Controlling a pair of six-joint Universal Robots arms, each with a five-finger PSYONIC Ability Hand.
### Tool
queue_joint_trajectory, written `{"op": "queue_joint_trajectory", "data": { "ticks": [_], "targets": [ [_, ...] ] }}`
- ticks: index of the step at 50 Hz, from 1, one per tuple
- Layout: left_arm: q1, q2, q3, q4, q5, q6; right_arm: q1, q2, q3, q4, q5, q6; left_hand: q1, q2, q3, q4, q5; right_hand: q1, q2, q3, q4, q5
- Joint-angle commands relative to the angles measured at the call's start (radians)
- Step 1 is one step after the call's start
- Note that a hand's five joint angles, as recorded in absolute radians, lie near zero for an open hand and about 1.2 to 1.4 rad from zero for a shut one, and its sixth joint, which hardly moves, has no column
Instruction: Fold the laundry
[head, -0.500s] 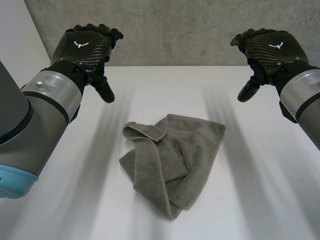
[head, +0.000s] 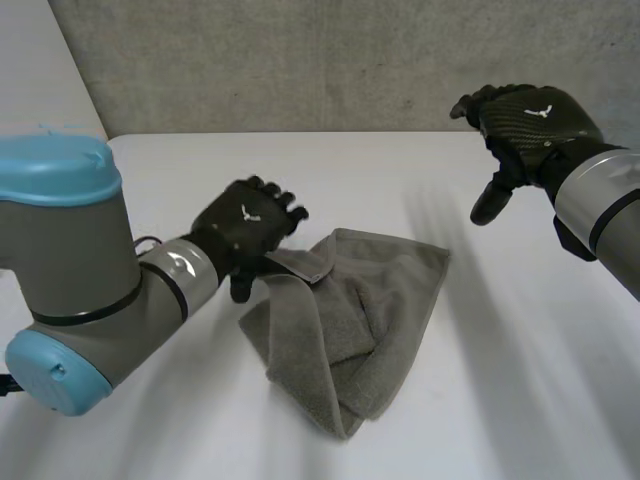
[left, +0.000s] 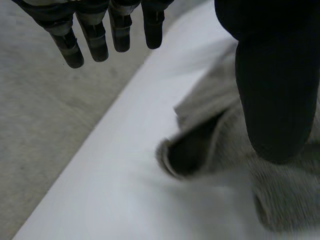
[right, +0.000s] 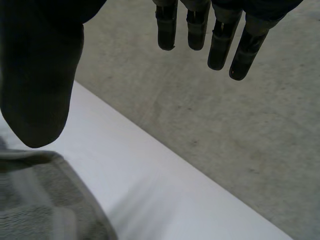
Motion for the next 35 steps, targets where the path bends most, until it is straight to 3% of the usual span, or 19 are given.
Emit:
{"op": "queue_joint_trajectory", "data": {
  "ticks": [1, 9, 16, 21, 27, 28, 30, 32, 33, 35],
  "targets": [
    [0.031, -0.053, -0.013, 0.047, 0.045, 0.060, 0.013, 0.023, 0.025, 0.020, -0.072, -0.010, 0.034, 0.039, 0.039, 0.039, 0.010, -0.057, -0.077, -0.064, -0.090, -0.072],
    [0.050, -0.123, -0.035, 0.184, 0.045, 0.060, 0.018, 0.071, 0.077, 0.083, -0.117, 0.007, 0.142, 0.148, 0.147, 0.148, 0.119, -0.057, -0.077, -0.064, -0.090, -0.072],
    [0.050, -0.154, -0.046, 0.259, 0.045, 0.057, 0.084, 0.204, 0.118, 0.086, -0.117, 0.022, 0.277, 0.283, 0.283, 0.283, 0.254, -0.057, -0.077, -0.064, -0.090, -0.072],
    [0.050, -0.171, -0.062, 0.305, 0.048, 0.054, 0.119, 0.282, 0.131, 0.073, -0.112, 0.022, 0.532, 0.538, 0.538, 0.538, 0.509, -0.057, -0.077, -0.064, -0.090, -0.072],
    [0.048, -0.171, -0.092, 0.339, 0.060, 0.057, 0.145, 0.344, 0.143, -0.012, -0.086, 0.008, 0.677, 0.682, 0.682, 0.682, 0.653, -0.057, -0.077, -0.064, -0.090, -0.072],
    [0.048, -0.171, -0.099, 0.348, 0.068, 0.057, 0.145, 0.344, 0.143, -0.012, -0.086, 0.008, 0.796, 0.802, 0.801, 0.801, 0.773, -0.057, -0.077, -0.064, -0.090, -0.072],
    [0.048, -0.171, -0.104, 0.352, 0.077, 0.056, 0.145, 0.347, 0.147, -0.041, -0.072, 0.004, 0.932, 0.938, 0.938, 0.938, 0.909, 0.038, 0.019, 0.031, 0.006, 0.024],
    [0.047, -0.165, -0.105, 0.354, 0.085, 0.053, 0.145, 0.355, 0.157, -0.107, -0.060, -0.015, 1.201, 1.207, 1.206, 1.206, 1.177, 0.464, 0.445, 0.457, 0.432, 0.450],
    [0.047, -0.165, -0.105, 0.354, 0.085, 0.053, 0.145, 0.355, 0.157, -0.107, -0.060, -0.015, 1.202, 1.208, 1.208, 1.208, 1.179, 0.467, 0.448, 0.460, 0.434, 0.452],
    [0.047, -0.157, -0.105, 0.352, 0.083, 0.053, 0.143, 0.362, 0.149, -0.170, -0.054, -0.048, 1.214, 1.219, 1.219, 1.219, 1.190, 1.010, 0.991, 1.003, 0.977, 0.996]
  ]
}}
